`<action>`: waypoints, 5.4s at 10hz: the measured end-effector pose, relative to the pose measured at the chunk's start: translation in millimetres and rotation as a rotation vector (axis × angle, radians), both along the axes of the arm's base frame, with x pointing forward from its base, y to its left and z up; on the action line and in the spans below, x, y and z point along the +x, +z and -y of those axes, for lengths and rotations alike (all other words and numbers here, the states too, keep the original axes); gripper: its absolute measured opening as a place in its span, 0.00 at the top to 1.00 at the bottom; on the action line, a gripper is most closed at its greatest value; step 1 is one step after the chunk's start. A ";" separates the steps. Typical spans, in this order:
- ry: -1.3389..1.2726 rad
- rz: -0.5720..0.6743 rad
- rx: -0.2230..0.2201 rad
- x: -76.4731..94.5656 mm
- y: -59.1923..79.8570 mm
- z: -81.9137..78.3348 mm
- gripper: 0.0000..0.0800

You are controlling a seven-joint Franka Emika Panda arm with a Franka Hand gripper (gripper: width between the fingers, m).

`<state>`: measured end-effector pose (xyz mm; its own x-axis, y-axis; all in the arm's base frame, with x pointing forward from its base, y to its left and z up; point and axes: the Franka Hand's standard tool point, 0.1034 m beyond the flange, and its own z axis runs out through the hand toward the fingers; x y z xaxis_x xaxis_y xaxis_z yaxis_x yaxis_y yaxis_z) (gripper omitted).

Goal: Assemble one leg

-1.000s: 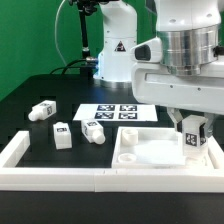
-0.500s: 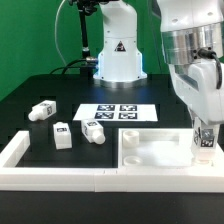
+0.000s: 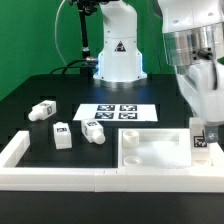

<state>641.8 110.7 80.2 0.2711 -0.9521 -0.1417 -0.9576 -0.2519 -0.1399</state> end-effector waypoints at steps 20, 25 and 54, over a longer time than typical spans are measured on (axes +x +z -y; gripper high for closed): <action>-0.355 -0.043 0.037 -0.4 -0.9 -2.1 0.63; 0.269 0.036 -0.071 0.4 0.8 -3.0 0.27; 1.110 0.095 -0.201 -5.0 -7.7 -1.4 0.19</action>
Offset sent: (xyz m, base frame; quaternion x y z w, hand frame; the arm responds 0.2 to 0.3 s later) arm 0.0000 0.0000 0.0000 0.0000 0.0000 -0.1296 0.9916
